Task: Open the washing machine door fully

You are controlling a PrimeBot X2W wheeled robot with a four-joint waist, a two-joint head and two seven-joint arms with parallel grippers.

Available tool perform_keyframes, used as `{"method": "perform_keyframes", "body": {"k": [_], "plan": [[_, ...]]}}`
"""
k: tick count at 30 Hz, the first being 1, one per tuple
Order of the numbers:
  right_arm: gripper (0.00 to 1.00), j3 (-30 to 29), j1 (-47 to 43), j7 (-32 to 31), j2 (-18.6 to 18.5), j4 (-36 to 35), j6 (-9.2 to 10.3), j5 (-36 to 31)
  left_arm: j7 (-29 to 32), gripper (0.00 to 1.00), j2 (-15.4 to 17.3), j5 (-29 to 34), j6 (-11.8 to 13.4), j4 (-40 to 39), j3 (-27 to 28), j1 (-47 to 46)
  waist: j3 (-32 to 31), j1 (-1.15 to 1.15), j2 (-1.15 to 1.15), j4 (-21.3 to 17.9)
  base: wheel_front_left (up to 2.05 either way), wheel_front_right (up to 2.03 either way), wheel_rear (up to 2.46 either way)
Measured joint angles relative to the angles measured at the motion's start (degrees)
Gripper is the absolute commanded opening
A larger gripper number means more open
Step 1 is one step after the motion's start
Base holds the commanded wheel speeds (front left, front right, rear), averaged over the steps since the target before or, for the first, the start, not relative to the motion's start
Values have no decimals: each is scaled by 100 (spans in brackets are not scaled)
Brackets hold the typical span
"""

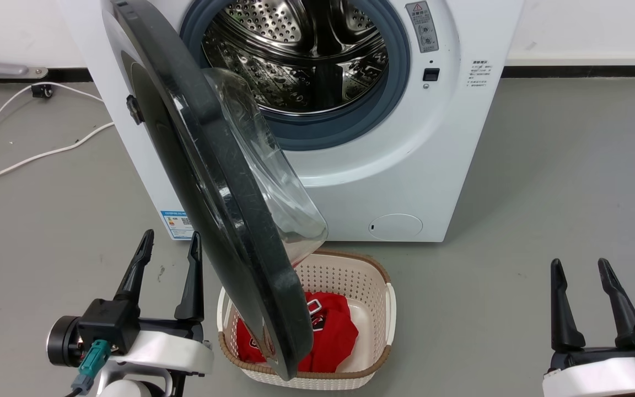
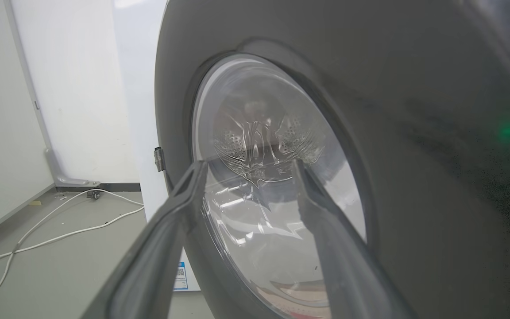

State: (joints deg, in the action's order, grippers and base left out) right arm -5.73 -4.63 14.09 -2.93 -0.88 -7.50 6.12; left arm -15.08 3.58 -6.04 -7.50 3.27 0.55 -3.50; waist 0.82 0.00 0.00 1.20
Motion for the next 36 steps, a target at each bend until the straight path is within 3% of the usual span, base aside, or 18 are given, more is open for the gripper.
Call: {"method": "perform_keyframes", "body": {"k": [11, 12, 13, 14, 27, 36], "plan": [[100, 30, 159, 52, 0, 233, 0, 37, 0, 100, 1, -1, 0, 7, -1, 1, 31, 0, 0, -19, 0, 0, 0], [100, 30, 179, 52, 0, 237, 0, 38, 0, 67, 1, -3, 0, 5, -3, 1, 35, 0, 0, -20, 0, 0, 0], [100, 32, 195, 58, 0, 237, 0, 38, 1, 13, 1, -2, 0, 2, -9, 1, 41, 0, 0, -22, 0, 0, 0], [100, 37, 201, 58, 0, 243, 0, 40, 0, 0, 1, -3, 0, -1, -11, 1, 47, 0, 0, -26, 0, 0, 0], [100, 68, 233, 83, 0, 332, 0, 91, 1, 0, -1, -49, 0, -197, 37, -3, 57, 0, 0, -23, 0, 0, 0], [100, 82, 262, 93, 0, 379, 0, 147, 0, 0, -31, -111, 0, -1366, 223, -213, 90, 0, 0, -4, 0, 0, 0]]}}
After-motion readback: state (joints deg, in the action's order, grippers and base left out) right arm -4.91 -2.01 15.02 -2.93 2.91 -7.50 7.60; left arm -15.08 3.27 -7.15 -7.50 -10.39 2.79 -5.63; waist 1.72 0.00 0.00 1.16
